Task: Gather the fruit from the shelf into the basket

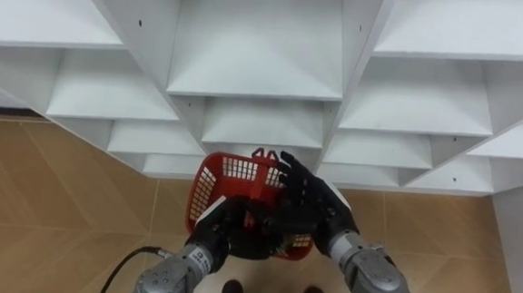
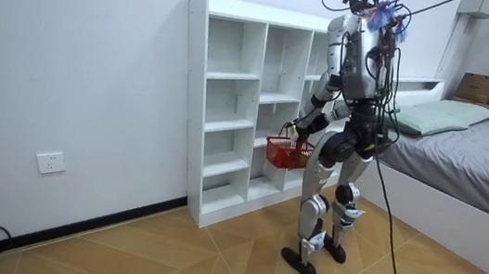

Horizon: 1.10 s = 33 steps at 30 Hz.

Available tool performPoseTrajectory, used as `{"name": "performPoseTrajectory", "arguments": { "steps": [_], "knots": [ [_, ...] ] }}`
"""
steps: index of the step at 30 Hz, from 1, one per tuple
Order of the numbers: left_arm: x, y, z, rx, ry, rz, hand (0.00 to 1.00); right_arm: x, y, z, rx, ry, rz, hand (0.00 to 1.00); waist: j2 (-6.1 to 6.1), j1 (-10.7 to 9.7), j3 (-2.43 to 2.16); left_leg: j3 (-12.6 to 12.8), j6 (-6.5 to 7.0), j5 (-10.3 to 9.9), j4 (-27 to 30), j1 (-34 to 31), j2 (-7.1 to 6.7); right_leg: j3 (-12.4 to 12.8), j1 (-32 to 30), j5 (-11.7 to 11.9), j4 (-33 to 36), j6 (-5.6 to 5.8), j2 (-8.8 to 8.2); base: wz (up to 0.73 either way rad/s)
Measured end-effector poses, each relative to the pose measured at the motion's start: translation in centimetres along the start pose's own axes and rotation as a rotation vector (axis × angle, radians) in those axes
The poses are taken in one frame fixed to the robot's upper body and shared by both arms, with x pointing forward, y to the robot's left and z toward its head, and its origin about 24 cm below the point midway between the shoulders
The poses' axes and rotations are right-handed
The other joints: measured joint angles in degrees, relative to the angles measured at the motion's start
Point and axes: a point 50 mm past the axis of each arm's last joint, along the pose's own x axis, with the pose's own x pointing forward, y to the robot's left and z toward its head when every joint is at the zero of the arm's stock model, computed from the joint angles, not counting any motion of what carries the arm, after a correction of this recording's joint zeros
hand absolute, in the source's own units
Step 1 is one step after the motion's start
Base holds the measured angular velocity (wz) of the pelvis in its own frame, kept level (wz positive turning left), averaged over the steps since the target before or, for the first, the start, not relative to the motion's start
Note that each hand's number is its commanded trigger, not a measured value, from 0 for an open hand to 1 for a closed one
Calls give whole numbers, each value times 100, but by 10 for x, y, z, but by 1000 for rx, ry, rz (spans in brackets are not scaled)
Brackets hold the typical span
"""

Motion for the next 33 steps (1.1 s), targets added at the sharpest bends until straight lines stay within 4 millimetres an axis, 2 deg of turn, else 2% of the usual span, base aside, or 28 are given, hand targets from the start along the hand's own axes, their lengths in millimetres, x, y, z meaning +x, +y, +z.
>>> {"name": "performPoseTrajectory", "arguments": {
  "steps": [9,16,21,26,33],
  "knots": [
    [0,1,0,8,1,0,100,0,1,-1,-3,5,22,0,1,13,0,-23,0,0,9,-6,-1,-10,9,0,5,0,-1,0],
    [-3,9,-2,101,25,43,100,-7,-4,-12,-33,51,7,0,0,-6,0,-24,0,0,2,45,-2,13,61,5,-7,2,9,0],
    [-8,16,-19,171,104,85,100,-14,-11,-31,-27,134,-19,0,-3,0,2,-9,0,0,-11,153,-7,24,153,4,-12,6,25,-1],
    [-24,40,-38,235,194,152,100,-25,-25,-42,-107,196,-49,0,-6,-11,5,-12,-1,-1,-86,344,0,63,342,8,-121,17,71,0],
    [-43,59,-64,198,311,228,100,-38,-40,-56,-102,256,-114,0,-27,-74,0,-18,0,-1,-189,548,-9,61,572,44,-218,46,85,0]
  ]
}}
